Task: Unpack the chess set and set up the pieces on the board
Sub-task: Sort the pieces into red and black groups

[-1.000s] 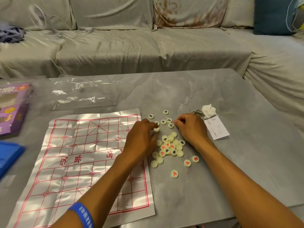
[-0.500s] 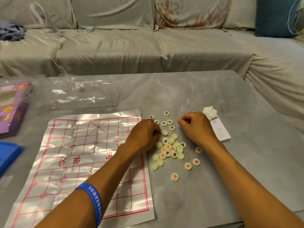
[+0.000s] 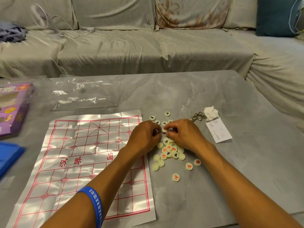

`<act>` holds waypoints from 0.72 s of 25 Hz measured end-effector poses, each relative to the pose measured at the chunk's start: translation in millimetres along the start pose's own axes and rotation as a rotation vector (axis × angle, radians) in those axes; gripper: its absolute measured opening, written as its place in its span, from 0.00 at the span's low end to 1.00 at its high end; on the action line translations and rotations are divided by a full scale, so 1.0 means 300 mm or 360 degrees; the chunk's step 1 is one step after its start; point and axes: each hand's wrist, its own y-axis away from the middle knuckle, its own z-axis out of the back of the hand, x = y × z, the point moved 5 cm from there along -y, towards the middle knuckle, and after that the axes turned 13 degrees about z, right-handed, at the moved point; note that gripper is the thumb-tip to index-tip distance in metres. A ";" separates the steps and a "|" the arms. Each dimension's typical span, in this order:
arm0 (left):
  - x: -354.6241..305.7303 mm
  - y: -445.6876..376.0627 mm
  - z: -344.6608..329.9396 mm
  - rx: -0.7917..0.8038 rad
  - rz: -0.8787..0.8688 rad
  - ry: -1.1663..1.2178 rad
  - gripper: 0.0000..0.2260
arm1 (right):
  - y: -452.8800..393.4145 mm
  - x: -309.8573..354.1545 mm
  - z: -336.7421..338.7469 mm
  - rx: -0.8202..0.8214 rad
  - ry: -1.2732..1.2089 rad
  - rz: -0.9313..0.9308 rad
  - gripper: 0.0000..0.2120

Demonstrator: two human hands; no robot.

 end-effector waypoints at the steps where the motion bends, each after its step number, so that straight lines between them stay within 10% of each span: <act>1: 0.001 -0.006 -0.004 0.0016 0.0018 0.0003 0.13 | -0.003 0.004 -0.004 0.0001 0.0041 0.0005 0.12; 13: -0.005 0.005 0.003 0.0001 0.0093 0.0509 0.12 | -0.008 0.011 0.014 0.0000 -0.0516 -0.0121 0.10; 18: 0.015 -0.042 -0.010 -0.0018 0.0282 0.0470 0.11 | 0.016 0.004 0.054 -0.0010 -0.0182 -0.0118 0.09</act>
